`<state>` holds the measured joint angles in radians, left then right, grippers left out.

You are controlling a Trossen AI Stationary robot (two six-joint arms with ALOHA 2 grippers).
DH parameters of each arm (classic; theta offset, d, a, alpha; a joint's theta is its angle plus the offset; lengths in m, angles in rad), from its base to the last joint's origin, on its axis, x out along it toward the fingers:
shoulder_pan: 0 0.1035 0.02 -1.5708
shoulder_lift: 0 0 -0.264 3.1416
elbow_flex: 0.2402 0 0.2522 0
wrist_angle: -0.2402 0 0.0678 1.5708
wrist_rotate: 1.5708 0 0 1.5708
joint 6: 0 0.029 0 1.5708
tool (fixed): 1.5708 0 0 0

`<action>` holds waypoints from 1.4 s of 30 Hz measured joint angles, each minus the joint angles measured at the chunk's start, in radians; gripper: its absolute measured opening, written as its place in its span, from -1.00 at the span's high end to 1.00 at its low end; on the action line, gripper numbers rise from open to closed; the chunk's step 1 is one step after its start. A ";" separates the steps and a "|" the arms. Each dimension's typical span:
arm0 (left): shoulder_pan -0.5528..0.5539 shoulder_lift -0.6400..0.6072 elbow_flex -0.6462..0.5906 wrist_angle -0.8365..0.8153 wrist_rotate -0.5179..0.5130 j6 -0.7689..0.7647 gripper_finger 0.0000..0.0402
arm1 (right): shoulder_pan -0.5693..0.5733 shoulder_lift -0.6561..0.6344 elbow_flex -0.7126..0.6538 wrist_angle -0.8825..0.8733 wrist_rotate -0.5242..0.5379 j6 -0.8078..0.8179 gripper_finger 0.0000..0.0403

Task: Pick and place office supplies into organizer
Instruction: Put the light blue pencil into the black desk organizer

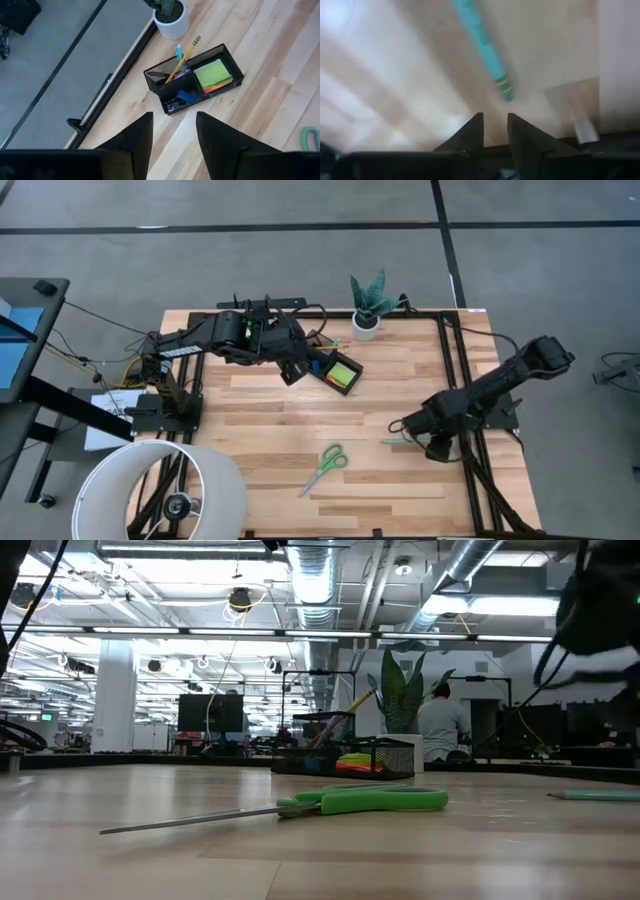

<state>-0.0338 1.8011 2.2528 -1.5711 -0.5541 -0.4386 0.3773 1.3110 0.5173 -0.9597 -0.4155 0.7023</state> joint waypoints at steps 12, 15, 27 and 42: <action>0.000 0.000 0.000 0.000 0.015 0.040 0.28 | -0.112 0.227 0.101 0.056 0.039 -0.069 0.99; 0.000 0.000 0.000 0.000 0.016 0.053 0.28 | -0.137 0.274 0.171 0.066 0.116 -0.114 0.99; 0.000 0.000 0.000 0.000 0.060 0.069 0.28 | -0.143 0.398 0.300 -0.028 0.156 -0.269 0.99; 0.000 0.000 0.000 0.000 0.071 0.064 0.28 | -0.123 0.380 0.312 0.000 0.157 -0.266 0.53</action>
<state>-0.0341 1.8011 2.2532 -1.5711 -0.4828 -0.3744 0.2539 1.6905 0.8291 -0.9592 -0.2588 0.4362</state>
